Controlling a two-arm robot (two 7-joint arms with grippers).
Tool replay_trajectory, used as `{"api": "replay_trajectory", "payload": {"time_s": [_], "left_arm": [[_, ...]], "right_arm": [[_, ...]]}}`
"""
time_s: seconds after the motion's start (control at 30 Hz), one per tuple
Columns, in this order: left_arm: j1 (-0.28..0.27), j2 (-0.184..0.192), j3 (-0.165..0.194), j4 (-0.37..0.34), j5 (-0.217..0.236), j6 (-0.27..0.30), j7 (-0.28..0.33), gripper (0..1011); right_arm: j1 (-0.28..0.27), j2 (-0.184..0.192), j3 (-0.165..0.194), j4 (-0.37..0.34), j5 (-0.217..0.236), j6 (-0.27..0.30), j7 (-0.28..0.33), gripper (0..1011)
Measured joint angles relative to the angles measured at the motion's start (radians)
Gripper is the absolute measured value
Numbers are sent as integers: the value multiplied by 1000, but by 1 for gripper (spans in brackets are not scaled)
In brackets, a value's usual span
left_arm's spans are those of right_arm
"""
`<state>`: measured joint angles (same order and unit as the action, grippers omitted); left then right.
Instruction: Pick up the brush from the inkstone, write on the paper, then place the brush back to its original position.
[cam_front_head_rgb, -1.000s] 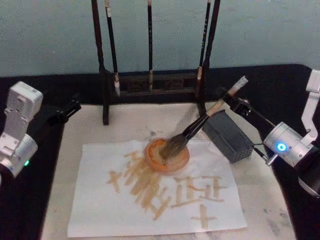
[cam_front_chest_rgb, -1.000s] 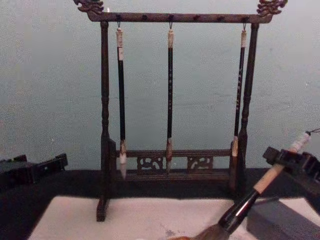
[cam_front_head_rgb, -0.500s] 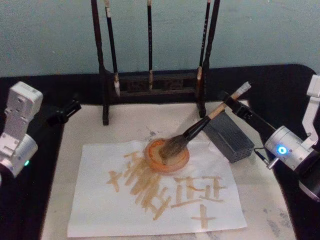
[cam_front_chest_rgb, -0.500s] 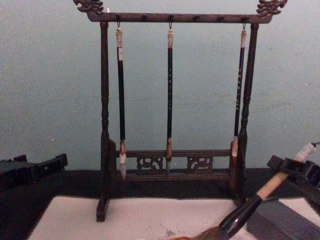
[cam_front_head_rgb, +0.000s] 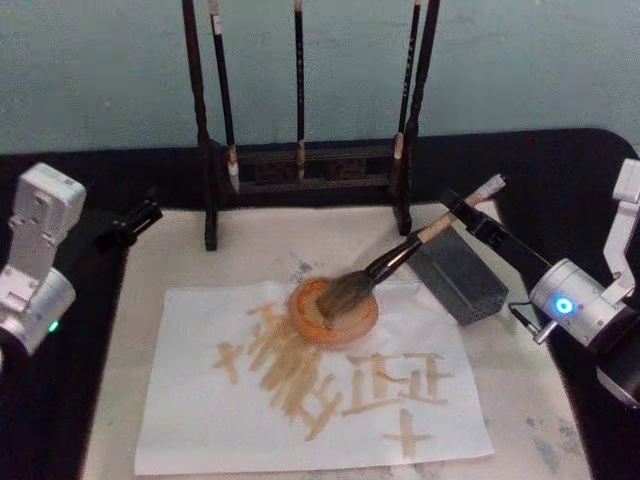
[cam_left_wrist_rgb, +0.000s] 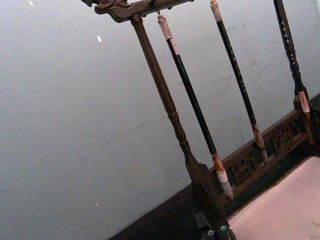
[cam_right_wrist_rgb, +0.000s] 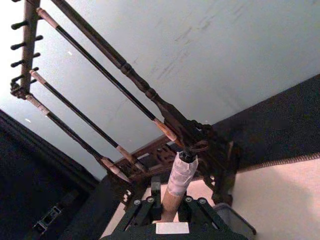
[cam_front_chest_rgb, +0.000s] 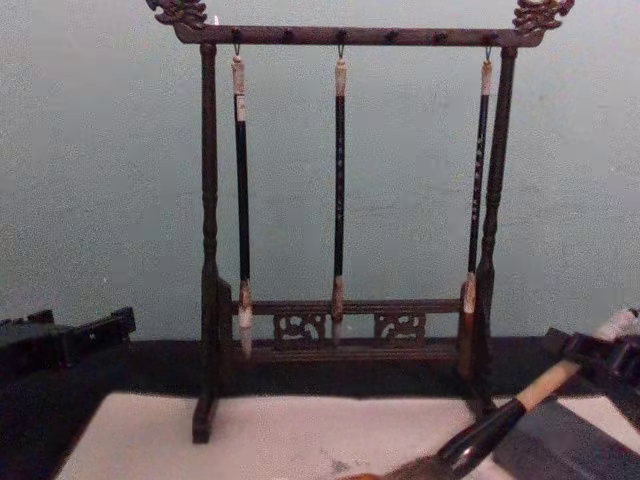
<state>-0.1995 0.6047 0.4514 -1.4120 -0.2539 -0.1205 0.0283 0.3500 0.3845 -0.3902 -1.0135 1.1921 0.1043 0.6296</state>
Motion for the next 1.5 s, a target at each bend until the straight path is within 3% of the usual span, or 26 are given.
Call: {"api": "replay_trajectory", "payload": {"time_s": [0.93,1.03,1.17,1.3,1.33,1.5], "left_arm": [[0,0,0,0,0,0,0,1002],[0,0,0,0,0,0,0,1000],[0,0,0,0,0,0,0,1002],[0,0,0,0,0,0,0,1002],[0,0,0,0,0,0,0,1002],[0,0,0,0,0,0,0,1002]], "right_arm": [[1,-4,4,15,-15,1,-16,181],[1,-4,3,15,-15,2,-16,238],[1,-4,3,15,-15,2,-15,413],[1,-4,3,15,-15,2,-15,501],[1,-4,3,15,-15,1,-14,586],[-3,-3,10,17,-13,3,-14,727]]}}
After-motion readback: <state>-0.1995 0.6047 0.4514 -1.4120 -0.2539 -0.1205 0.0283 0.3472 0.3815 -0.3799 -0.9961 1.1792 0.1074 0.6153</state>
